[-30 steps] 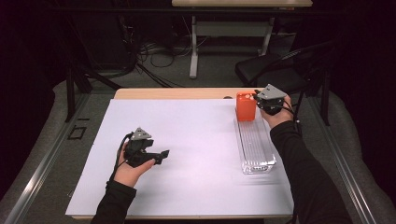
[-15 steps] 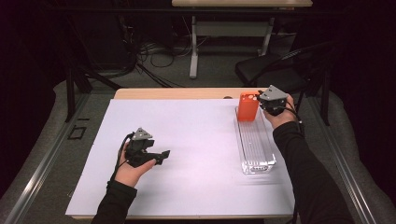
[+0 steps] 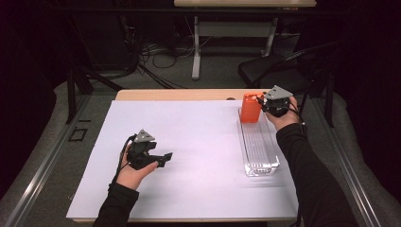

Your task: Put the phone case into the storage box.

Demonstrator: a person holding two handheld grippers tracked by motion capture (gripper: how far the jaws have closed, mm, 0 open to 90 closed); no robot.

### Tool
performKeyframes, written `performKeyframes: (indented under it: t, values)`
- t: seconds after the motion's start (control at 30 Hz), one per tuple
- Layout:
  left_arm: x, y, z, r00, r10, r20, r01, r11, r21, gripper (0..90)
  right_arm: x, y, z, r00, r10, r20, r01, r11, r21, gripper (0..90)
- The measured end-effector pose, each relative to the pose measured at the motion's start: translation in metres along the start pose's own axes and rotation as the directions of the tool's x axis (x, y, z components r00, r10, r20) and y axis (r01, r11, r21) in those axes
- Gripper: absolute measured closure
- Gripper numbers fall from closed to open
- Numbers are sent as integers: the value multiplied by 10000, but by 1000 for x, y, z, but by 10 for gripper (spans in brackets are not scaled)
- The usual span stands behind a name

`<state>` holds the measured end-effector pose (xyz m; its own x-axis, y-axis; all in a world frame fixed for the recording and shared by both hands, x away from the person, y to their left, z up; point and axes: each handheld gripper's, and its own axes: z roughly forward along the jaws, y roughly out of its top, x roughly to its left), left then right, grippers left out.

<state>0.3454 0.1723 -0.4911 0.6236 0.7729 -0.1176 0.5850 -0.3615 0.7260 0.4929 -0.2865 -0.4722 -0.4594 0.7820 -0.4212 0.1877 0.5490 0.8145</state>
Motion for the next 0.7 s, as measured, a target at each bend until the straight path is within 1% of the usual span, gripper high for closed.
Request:
performKeyframes:
  t: [0.03,0.07,0.13,0.17,0.3,0.33,0.47,0.53,0.6,0.67,0.7]
  values:
    - [0,0,0,10000,2,-3,-2,10000,-5,218,0,0,0,10000,68,22,-68,10000,44,610]
    - [0,0,0,10000,4,-1,-4,10000,-6,218,0,0,0,10000,68,22,-68,10000,44,610]
    - [0,0,0,10000,13,-8,-13,10000,2,218,0,0,0,9998,216,26,-216,9997,78,590]
    - [0,0,0,10000,9,-18,-9,10000,-12,218,0,0,-1,9997,240,42,-241,9997,82,574]
    - [0,0,0,10000,-13,-26,13,10000,1,218,-1,0,-3,9995,318,85,-318,9995,89,557]
    - [0,0,1,10000,-15,-16,15,10000,6,218,-1,0,-4,9991,409,122,-410,9991,117,545]
    - [0,0,1,10000,-16,-43,16,10000,-8,218,-1,-1,-8,9991,336,247,-339,9993,128,520]
    - [0,0,1,10000,-50,-27,50,10000,16,218,0,-1,-11,9987,406,294,-412,9989,201,511]
    - [0,0,1,10000,-55,-16,55,10000,23,218,2,-1,-15,9981,583,213,-590,9976,352,511]
    - [1,0,1,10000,-16,-6,16,10000,-5,218,3,-2,-21,9961,856,219,-867,9948,541,498]
    - [1,0,0,10000,-16,2,16,10000,-12,218,4,-2,-23,9954,937,202,-947,9939,557,491]
